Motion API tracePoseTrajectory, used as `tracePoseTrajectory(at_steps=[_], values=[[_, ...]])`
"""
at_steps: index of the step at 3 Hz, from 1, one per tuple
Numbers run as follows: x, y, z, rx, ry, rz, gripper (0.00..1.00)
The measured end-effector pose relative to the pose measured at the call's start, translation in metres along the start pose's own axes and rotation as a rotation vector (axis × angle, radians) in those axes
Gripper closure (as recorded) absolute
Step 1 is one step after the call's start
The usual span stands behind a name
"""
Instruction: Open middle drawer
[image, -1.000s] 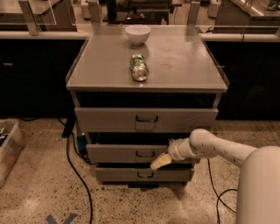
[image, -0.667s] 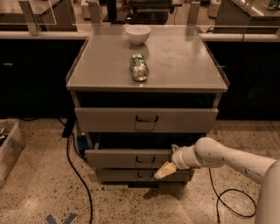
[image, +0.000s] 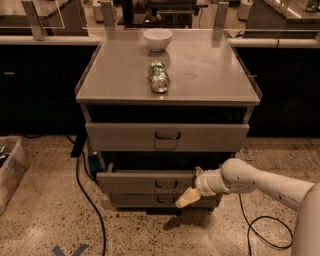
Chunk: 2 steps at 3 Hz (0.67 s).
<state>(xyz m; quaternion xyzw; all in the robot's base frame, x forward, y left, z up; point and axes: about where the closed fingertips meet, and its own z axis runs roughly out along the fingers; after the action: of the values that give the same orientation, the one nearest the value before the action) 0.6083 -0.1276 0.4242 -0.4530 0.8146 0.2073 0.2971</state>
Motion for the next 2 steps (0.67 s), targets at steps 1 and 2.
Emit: tracePoseTrajectory(at_steps=[1,2], values=[[0.0085,0.016,-0.0105,-0.031,0.009,0.018,0.0],[0.0087,0.0163,-0.0104,-0.032,0.009,0.019,0.0]])
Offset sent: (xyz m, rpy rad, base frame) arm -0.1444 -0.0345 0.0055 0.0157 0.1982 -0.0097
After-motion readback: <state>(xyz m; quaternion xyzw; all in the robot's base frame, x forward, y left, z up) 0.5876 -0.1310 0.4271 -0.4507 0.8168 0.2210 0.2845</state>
